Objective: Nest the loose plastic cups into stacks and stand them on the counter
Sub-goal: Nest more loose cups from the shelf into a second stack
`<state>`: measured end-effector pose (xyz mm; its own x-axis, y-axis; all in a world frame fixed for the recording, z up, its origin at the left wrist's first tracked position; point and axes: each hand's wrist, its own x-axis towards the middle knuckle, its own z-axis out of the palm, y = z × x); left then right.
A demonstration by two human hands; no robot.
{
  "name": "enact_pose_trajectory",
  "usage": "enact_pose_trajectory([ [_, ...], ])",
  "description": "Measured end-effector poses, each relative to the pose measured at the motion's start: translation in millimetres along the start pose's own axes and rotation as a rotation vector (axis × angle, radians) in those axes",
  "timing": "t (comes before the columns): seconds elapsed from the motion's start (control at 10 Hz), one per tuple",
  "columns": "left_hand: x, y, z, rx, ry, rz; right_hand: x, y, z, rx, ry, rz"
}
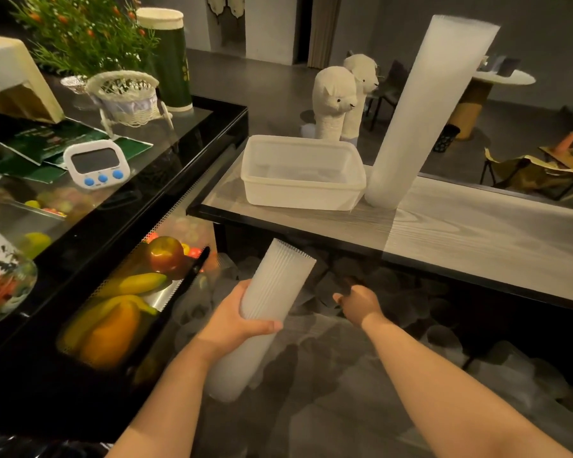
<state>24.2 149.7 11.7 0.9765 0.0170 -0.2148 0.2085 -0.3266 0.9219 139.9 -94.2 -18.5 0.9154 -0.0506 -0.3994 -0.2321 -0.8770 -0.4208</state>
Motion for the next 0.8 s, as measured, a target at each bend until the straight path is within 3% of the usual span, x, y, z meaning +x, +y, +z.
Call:
enact_pose_trajectory([
  [0.2, 7, -1, -3, 0.055, -0.016, -0.022, 17, -7, 3, -0.162, -0.116, -0.007],
  [0.3, 7, -1, -4, 0.072, -0.012, -0.025, 17, -7, 3, -0.096, -0.108, 0.013],
  [0.5, 13, -12, -3, 0.106, -0.041, -0.008, -11, -6, -13, 0.254, 0.077, -0.022],
  [0.6, 11, -10, -3, 0.139, -0.068, -0.005, -34, 1, -30, 0.434, 0.092, -0.033],
  [0.8, 8, -8, -2, 0.201, -0.161, -0.005, -62, 17, -47, 1.138, -0.055, -0.117],
])
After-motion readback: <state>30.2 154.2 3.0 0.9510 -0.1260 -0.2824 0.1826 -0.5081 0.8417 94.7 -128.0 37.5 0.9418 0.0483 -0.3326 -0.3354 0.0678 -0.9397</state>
